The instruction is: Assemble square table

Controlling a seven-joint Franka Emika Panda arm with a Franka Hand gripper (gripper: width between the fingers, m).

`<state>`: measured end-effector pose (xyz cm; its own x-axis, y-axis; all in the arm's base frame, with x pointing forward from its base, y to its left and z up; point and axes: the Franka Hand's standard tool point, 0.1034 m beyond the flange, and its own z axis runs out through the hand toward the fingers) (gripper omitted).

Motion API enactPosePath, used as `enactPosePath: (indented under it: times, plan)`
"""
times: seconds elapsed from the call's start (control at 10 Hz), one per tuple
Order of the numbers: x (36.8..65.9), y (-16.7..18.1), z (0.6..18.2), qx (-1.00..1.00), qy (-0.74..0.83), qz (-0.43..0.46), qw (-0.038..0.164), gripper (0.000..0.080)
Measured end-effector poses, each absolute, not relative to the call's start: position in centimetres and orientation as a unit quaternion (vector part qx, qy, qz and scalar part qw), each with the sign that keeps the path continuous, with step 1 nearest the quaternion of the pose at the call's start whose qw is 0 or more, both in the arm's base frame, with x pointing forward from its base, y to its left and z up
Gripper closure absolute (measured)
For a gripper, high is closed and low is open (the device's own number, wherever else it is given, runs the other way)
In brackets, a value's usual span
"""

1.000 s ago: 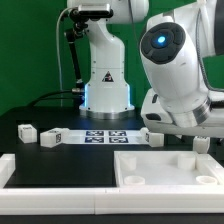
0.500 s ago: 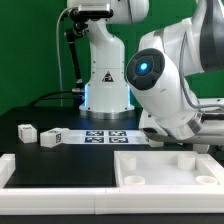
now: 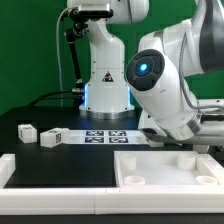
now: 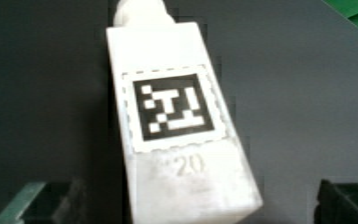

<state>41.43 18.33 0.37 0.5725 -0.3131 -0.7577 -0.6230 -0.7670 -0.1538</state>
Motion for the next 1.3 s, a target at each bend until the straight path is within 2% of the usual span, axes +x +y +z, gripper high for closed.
enactPosePath:
  times: [0.2,0.4,0.5,0.6,0.7,0.8,1.3]
  plan:
    - [40.37,18.27,0.45,-0.845,0.283,0.397,0.220,0.0151]
    - [40.51,18.24,0.44,-0.846,0.283,0.395,0.220,0.0151]
    - [40.51,18.21,0.43,-0.846,0.284,0.395,0.220,0.0258]
    - [40.51,18.20,0.43,-0.846,0.284,0.395,0.220,0.0258]
    - [40.52,18.19,0.44,-0.846,0.284,0.395,0.220,0.0447]
    - [40.53,18.17,0.44,-0.846,0.284,0.395,0.220,0.0510]
    - [40.57,18.09,0.44,-0.845,0.285,0.394,0.220,0.0510]
